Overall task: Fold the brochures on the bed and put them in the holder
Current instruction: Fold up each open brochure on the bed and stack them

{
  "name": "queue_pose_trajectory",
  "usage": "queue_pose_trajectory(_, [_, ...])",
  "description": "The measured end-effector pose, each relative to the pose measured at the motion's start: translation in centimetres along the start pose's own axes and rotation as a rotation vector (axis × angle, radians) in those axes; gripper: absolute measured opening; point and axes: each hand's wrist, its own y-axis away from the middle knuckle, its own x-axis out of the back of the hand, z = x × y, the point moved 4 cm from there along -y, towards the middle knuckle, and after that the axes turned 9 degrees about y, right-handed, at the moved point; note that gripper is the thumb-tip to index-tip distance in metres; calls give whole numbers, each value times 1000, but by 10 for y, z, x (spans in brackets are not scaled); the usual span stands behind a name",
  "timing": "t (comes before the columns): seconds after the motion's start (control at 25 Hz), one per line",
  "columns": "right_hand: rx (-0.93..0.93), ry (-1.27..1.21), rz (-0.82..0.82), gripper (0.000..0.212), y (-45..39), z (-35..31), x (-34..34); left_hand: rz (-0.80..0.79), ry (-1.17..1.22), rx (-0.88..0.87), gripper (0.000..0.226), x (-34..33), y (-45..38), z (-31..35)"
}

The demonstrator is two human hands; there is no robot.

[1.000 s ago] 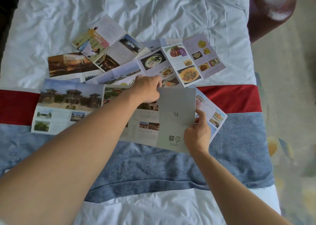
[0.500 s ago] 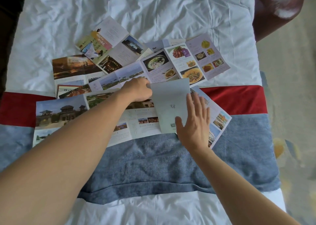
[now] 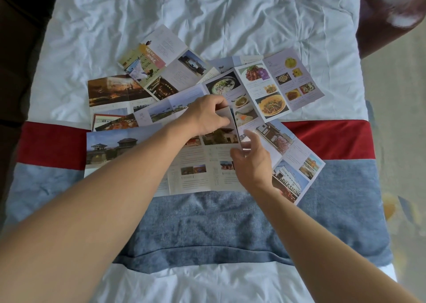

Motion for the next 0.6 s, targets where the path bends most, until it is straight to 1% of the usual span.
queue_pose_trajectory(0.12, [16,73,36,41,2,-7,-2,66,-54,-79,15,-2,1,-6])
queue_pose_trajectory(0.16, [16,78,44,38,3,-7,-3,86,-92,-99,20,-1,3,-10])
queue_pose_trajectory(0.24, [0,73,51,34,4,-5,-4,98,-178,-119,39,3,8,-22])
queue_pose_trajectory(0.32, [-9,61,42,30,4,0,-4,110,-241,-112,51,6,15,-37])
queue_pose_trajectory(0.4, [-20,41,33,28,5,6,-3,111,-297,-51,54,11,22,-57])
queue_pose_trajectory(0.48, [-60,-3,35,31,4,14,0,87,-377,59,54,17,26,-78])
queue_pose_trajectory(0.56, [-110,-64,44,34,2,23,3,62,-428,140,47,21,31,-94])
queue_pose_trajectory(0.6, [-131,-81,50,36,1,27,5,58,-431,156,39,22,32,-98])
